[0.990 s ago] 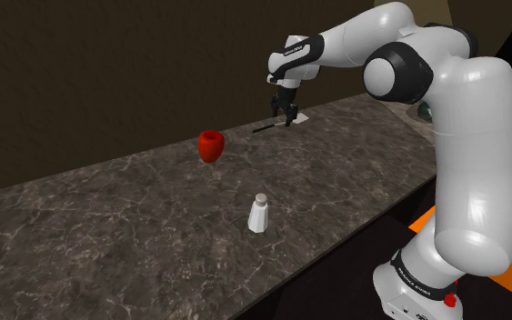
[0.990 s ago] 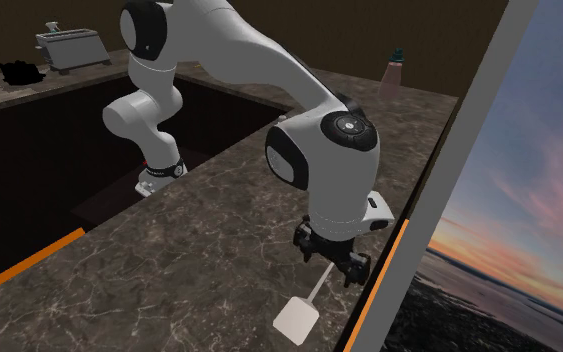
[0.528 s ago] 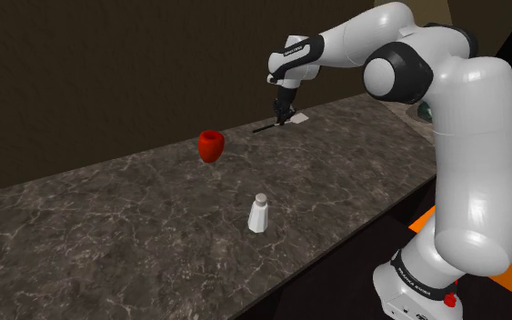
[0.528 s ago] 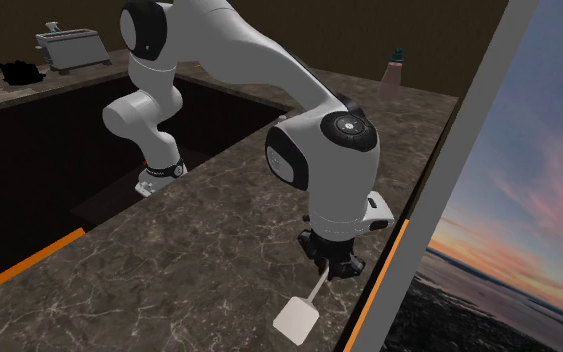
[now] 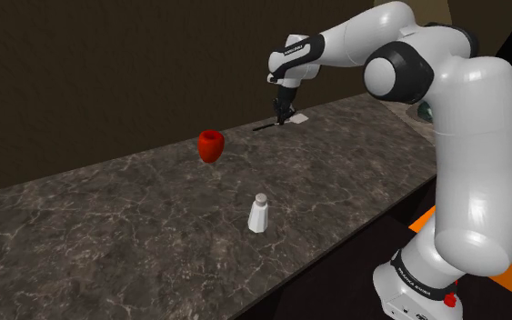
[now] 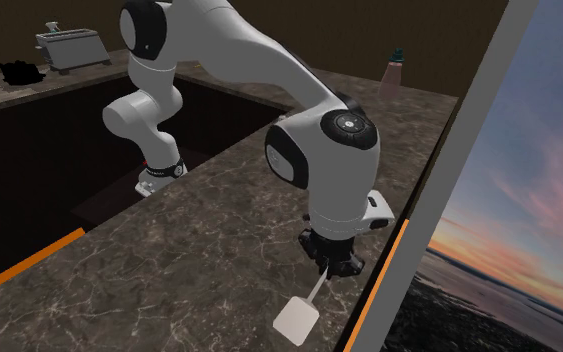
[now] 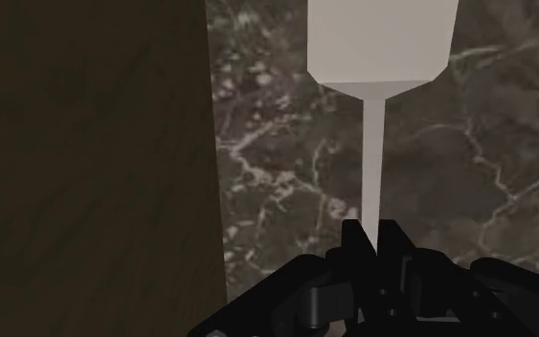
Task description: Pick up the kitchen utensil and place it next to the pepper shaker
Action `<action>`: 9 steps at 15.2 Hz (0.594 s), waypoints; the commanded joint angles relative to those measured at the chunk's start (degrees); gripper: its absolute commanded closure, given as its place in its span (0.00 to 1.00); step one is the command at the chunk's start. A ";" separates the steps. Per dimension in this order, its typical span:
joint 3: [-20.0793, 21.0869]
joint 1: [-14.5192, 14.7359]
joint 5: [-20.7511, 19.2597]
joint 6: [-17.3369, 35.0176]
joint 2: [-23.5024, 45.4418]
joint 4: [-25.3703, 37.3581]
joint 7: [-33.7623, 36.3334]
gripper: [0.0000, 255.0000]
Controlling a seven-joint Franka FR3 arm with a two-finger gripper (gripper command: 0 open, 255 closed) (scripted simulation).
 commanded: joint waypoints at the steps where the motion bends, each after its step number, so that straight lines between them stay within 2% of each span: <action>1: -0.12 0.04 -0.22 -0.90 -0.42 0.51 0.20 1.00; 9: -0.70 0.13 -1.30 -5.88 -2.49 3.61 1.15 1.00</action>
